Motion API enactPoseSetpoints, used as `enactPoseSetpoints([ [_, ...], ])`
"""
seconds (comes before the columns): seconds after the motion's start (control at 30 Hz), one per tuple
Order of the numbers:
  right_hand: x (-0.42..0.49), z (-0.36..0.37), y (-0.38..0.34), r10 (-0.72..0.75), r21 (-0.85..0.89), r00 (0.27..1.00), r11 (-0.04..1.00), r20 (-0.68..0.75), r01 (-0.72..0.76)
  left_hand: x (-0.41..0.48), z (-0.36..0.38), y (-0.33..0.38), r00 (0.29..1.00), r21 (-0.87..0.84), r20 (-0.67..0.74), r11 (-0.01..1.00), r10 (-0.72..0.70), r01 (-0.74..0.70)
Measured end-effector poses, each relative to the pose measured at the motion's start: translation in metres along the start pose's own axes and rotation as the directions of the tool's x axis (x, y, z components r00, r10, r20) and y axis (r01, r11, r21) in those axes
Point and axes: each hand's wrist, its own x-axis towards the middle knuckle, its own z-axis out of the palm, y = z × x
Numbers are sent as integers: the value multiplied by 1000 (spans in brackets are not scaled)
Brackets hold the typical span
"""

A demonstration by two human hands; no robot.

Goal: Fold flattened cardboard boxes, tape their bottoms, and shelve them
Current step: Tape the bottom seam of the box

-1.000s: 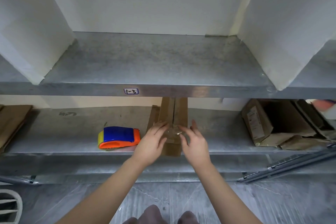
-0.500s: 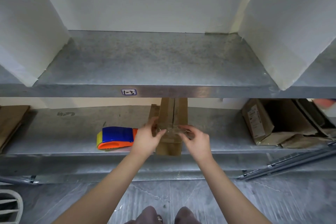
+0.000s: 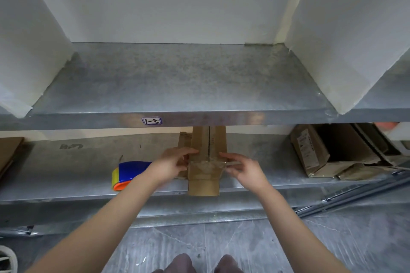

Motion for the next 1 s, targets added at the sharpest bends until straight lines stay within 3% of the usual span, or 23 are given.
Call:
enactPoseSetpoints([
  [0.17, 8, 6, -4, 22, -69, 992, 997, -122, -31, 15, 4, 2, 999, 29, -43, 999, 32, -31],
  [0.3, 3, 16, 2, 27, 35, 980, 999, -198, -21, 12, 9, -1, 1000, -133, -25, 991, 2, -6],
  [0.5, 7, 27, -2, 60, 86, 969, 995, -238, -40, 12, 36, 5, 960, -154, -277, 988, -30, -14],
  [0.63, 5, 12, -5, 88, 95, 988, 993, -124, -76, 7, 36, 3, 974, -230, -216, 973, -68, 17],
  [0.73, 3, 15, -5, 95, 27, 985, 995, -144, -92, 5, 40, 5, 976, -175, -202, 984, -76, 41],
  [0.83, 6, 17, -6, 108, -22, 982, 993, -158, -112, 4, 37, 8, 978, -249, -180, 967, -103, 56],
  [0.9, 6, 14, -8, 153, 53, 978, 988, -144, -147, 3, 32, 12, 981, -333, -140, 939, -137, 84],
  [1.0, 9, 18, -14, 190, 133, 970, 976, -149, -171, 7, 33, 22, 972, -309, -192, 948, -139, 74],
])
